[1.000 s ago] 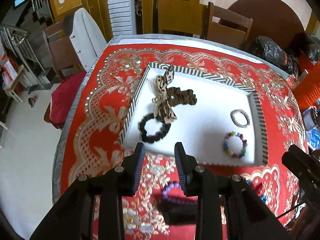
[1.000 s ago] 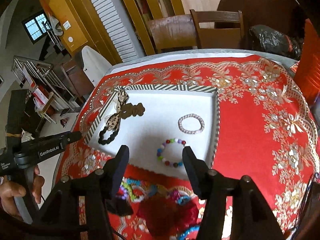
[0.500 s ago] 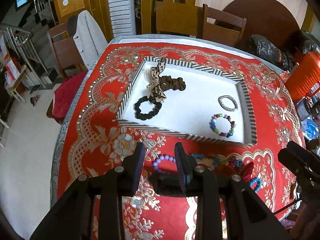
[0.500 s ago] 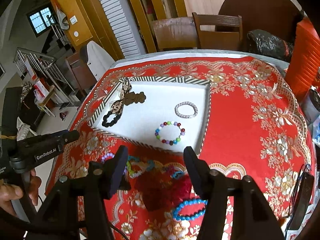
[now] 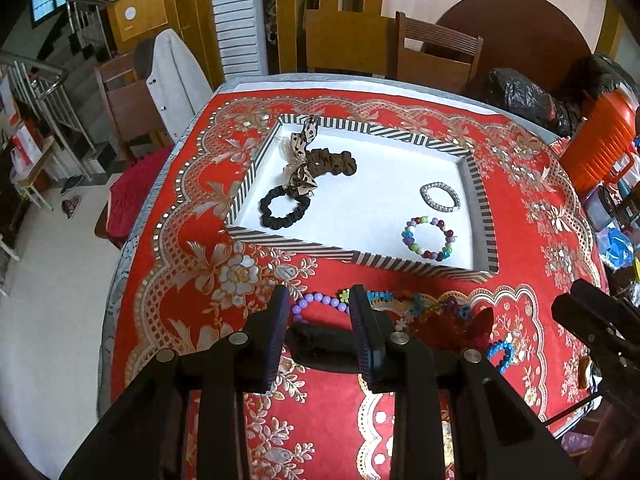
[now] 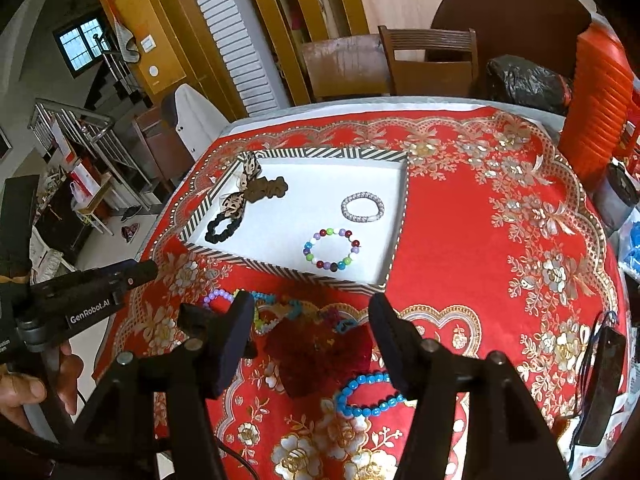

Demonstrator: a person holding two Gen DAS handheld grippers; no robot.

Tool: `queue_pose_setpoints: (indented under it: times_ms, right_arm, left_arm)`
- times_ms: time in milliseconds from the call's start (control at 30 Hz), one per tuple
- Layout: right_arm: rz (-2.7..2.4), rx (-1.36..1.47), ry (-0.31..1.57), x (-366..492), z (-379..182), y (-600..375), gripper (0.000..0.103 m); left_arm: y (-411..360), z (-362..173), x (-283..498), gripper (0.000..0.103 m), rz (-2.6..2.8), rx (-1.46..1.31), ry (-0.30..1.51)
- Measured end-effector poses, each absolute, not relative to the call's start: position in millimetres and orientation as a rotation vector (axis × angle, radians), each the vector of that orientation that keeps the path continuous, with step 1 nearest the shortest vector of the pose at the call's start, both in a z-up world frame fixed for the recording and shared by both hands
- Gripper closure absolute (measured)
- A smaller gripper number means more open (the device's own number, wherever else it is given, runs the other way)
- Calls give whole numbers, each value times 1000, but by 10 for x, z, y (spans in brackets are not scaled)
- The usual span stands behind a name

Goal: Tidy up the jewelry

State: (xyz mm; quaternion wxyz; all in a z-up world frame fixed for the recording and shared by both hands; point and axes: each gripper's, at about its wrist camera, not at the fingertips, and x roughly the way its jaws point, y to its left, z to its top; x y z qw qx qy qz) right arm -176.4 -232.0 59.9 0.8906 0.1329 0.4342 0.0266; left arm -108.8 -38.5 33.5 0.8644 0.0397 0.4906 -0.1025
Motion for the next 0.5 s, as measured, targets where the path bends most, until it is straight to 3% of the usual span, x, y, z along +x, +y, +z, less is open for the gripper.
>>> queue_pose_setpoints:
  times_ms: [500]
  right_arm:
    - [63,269,904,-1797,594,-2292,40]
  left_arm:
    - [-369,277,-1145,86,-206,84,1048]
